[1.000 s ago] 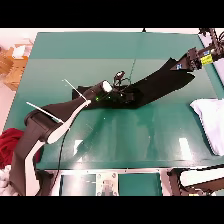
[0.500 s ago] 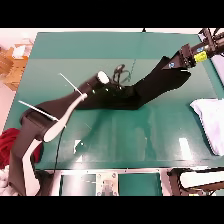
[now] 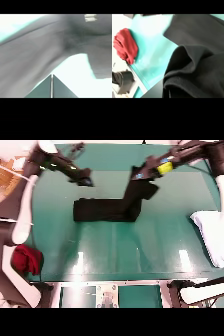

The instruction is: Fold the shirts.

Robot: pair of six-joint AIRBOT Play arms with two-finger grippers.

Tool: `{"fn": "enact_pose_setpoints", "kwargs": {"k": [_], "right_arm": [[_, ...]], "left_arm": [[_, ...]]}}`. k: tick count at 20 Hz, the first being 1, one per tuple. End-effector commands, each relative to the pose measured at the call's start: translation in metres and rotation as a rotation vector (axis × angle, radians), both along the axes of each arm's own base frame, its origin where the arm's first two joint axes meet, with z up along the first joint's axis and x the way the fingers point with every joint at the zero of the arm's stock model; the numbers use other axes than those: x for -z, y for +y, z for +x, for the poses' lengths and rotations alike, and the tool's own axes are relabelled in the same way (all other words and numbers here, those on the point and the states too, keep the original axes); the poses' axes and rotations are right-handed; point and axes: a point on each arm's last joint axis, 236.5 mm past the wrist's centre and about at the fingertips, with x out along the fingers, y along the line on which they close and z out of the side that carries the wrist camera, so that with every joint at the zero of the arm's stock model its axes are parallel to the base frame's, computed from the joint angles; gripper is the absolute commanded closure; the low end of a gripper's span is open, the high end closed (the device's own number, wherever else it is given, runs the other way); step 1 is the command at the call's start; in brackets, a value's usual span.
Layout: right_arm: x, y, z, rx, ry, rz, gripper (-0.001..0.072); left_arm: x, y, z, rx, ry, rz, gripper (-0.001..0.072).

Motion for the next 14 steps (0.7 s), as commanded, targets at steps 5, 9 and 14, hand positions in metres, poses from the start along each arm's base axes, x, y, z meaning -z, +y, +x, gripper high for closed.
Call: {"fn": "enact_pose_setpoints", "kwargs": {"k": [5, 9, 14], "right_arm": [[0.125, 0.253, 0.023, 0.096, -0.063, 0.204, 0.05], [0.168, 0.269, 0.03, 0.149, -0.024, 0.209, 0.0174], [0.107, 0.11, 0.079, 0.138, 0.031, 0.146, 0.0174]], "left_arm": [[0.006, 0.222, -0.011, -0.304, 0.025, 0.541, 0.0682], [0.006, 0.238, -0.012, -0.299, 0.021, 0.548, 0.0682], [0.005, 0.235, -0.007, -0.291, -0.002, 0.533, 0.0682]]}}
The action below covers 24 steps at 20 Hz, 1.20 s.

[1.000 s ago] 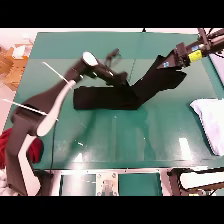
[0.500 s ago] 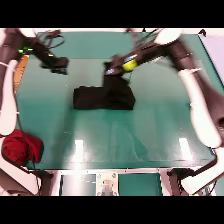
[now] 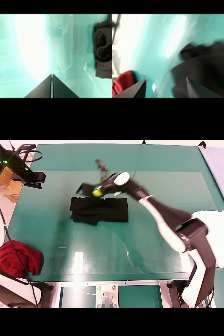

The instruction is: Fold the shirts.

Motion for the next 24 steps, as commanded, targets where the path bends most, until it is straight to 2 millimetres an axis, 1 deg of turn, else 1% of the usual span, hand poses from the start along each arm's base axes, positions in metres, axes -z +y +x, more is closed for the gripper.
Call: {"fn": "enact_pose_setpoints", "kwargs": {"k": [1, 2, 3, 4, 5, 6, 7, 8, 9, 11, 13, 14, 15, 16, 17, 18, 19, 20, 21, 22, 23, 24], "right_arm": [[-0.019, -0.112, 0.016, 0.004, 0.086, -0.069, 0.0174], [-0.017, -0.149, 0.02, 0.024, 0.123, -0.103, 0.0174], [-0.008, -0.184, 0.021, 0.047, 0.169, -0.151, 0.0175], [0.006, -0.212, 0.019, 0.072, 0.222, -0.2, 0.0174], [0.026, -0.236, 0.014, 0.095, 0.281, -0.248, 0.0174], [0.046, -0.249, 0.008, 0.111, 0.33, -0.273, 0.0174], [0.067, -0.255, 0.001, 0.132, 0.382, -0.277, 0.0174], [0.087, -0.257, -0.006, 0.151, 0.425, -0.279, 0.0174], [0.106, -0.256, -0.014, 0.165, 0.464, -0.285, 0.0173], [0.136, -0.244, -0.03, 0.174, 0.503, -0.295, 0.0174], [0.149, -0.222, -0.039, 0.169, 0.505, -0.264, 0.0174], [0.151, -0.207, -0.041, 0.165, 0.498, -0.241, 0.0174], [0.152, -0.193, -0.042, 0.157, 0.49, -0.221, 0.0175], [0.151, -0.18, -0.042, 0.152, 0.48, -0.204, 0.02], [0.149, -0.166, -0.041, 0.146, 0.465, -0.184, 0.0438], [0.144, -0.154, -0.04, 0.134, 0.437, -0.158, 0.0647], [0.135, -0.143, -0.037, 0.122, 0.417, -0.129, 0.0691], [0.12, -0.138, -0.032, 0.107, 0.385, -0.113, 0.0691], [0.1, -0.136, -0.026, 0.089, 0.349, -0.097, 0.0692], [0.072, -0.137, -0.017, 0.08, 0.297, -0.075, 0.0692], [0.035, -0.144, -0.006, 0.079, 0.227, -0.05, 0.0692], [-0.008, -0.155, 0.005, 0.095, 0.16, -0.021, 0.0692]], "left_arm": [[-0.002, 0.002, 0.004, 0.006, -0.023, -0.004, 0.0682], [-0.002, 0.001, 0.005, 0.006, -0.025, -0.005, 0.0682], [-0.002, 0.001, 0.005, 0.006, -0.024, -0.005, 0.0682], [-0.002, 0.001, 0.005, 0.006, -0.024, -0.005, 0.0682], [-0.002, 0.001, 0.005, 0.006, -0.023, -0.005, 0.0682], [-0.002, 0.001, 0.004, 0.006, -0.021, -0.006, 0.0682], [-0.002, 0.001, 0.004, 0.005, -0.021, -0.006, 0.0682], [-0.002, 0.001, 0.004, 0.002, -0.021, -0.006, 0.0682], [-0.002, 0.001, 0.004, -0.002, -0.021, -0.008, 0.0682], [-0.002, 0.001, 0.004, -0.005, -0.021, -0.009, 0.0682], [-0.002, 0.0, 0.004, -0.012, -0.021, -0.015, 0.0682], [-0.002, -0.001, 0.004, -0.011, -0.022, -0.02, 0.0682], [-0.002, -0.004, 0.005, -0.009, -0.022, -0.03, 0.0682], [-0.002, -0.006, 0.005, -0.013, -0.023, -0.042, 0.0682], [-0.003, -0.009, 0.005, -0.009, -0.024, -0.056, 0.0682], [-0.003, -0.011, 0.005, -0.008, -0.025, -0.062, 0.0682], [-0.003, -0.011, 0.005, -0.008, -0.025, -0.062, 0.0682], [-0.003, -0.011, 0.005, -0.007, -0.024, -0.062, 0.0682], [-0.003, -0.011, 0.004, -0.007, -0.022, -0.062, 0.0682], [-0.002, -0.011, 0.003, -0.007, -0.016, -0.062, 0.0682], [-0.002, -0.011, 0.003, -0.006, -0.014, -0.062, 0.0682], [-0.002, -0.011, 0.003, -0.006, -0.014, -0.062, 0.0682]]}}
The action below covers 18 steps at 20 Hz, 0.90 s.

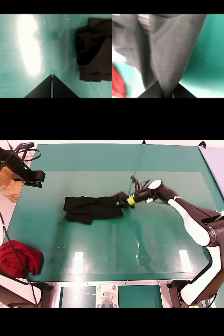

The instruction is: Fold the shirts.

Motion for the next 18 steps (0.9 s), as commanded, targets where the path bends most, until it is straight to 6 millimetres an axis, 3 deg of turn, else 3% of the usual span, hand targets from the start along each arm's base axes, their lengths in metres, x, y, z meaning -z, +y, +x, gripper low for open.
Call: {"fn": "enact_pose_setpoints", "kwargs": {"k": [1, 3, 5, 6, 8, 9, 11, 12, 14, 16, 18], "right_arm": [[-0.119, -0.02, 0.024, 0.016, -0.209, 0.083, 0.0692], [-0.203, -0.064, 0.035, 0.093, -0.36, 0.101, 0.0692], [-0.266, -0.122, 0.039, 0.213, -0.455, 0.103, 0.0692], [-0.288, -0.155, 0.037, 0.279, -0.478, 0.097, 0.0692], [-0.306, -0.222, 0.031, 0.408, -0.482, 0.071, 0.0691], [-0.301, -0.258, 0.028, 0.473, -0.452, 0.032, 0.0692], [-0.267, -0.347, 0.013, 0.639, -0.333, -0.112, 0.0692], [-0.25, -0.393, -0.001, 0.716, -0.279, -0.204, 0.0692], [-0.231, -0.466, -0.031, 0.851, -0.217, -0.33, 0.0692], [-0.225, -0.517, -0.057, 0.961, -0.184, -0.389, 0.0691], [-0.219, -0.553, -0.08, 1.039, -0.149, -0.446, 0.0692]], "left_arm": [[0.0, -0.001, -0.002, 0.001, 0.007, -0.005, 0.0682], [0.0, -0.001, -0.003, 0.002, 0.012, -0.005, 0.0682], [0.0, -0.001, -0.003, 0.002, 0.014, -0.006, 0.0682], [0.0, -0.001, -0.004, 0.002, 0.015, -0.006, 0.0681], [0.001, -0.002, -0.005, 0.002, 0.02, -0.006, 0.0682], [0.001, -0.002, -0.005, -0.001, 0.021, -0.007, 0.0682], [0.001, -0.002, -0.005, -0.009, 0.022, -0.009, 0.0682], [0.001, -0.002, -0.005, -0.016, 0.023, -0.011, 0.0682], [0.0, -0.002, -0.005, -0.031, 0.022, -0.014, 0.0682], [0.0, -0.004, -0.004, -0.032, 0.021, -0.023, 0.0682], [-0.001, -0.011, -0.004, -0.025, 0.018, -0.052, 0.0682]]}}
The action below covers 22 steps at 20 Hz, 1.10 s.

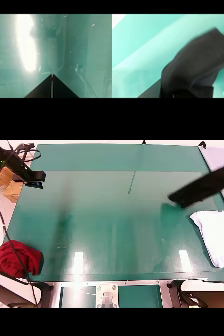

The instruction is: Fold the shirts.

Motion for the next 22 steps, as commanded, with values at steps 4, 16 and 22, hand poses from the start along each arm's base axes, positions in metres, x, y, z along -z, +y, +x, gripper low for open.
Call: {"fn": "enact_pose_setpoints", "kwargs": {"k": [4, 16, 22], "right_arm": [[0.02, -0.101, -0.073, 0.26, 0.131, -0.089, 0.0692], [0.082, -0.096, -0.219, 0.546, 0.755, -0.005, 0.0692], [0.183, -0.075, -0.283, 0.563, 1.072, 0.093, 0.0691]], "left_arm": [[-0.004, -0.021, 0.001, 0.015, -0.009, -0.091, 0.0682], [-0.003, -0.022, -0.006, 0.032, 0.022, -0.091, 0.0681], [-0.002, -0.022, -0.01, 0.034, 0.037, -0.091, 0.0682]]}}
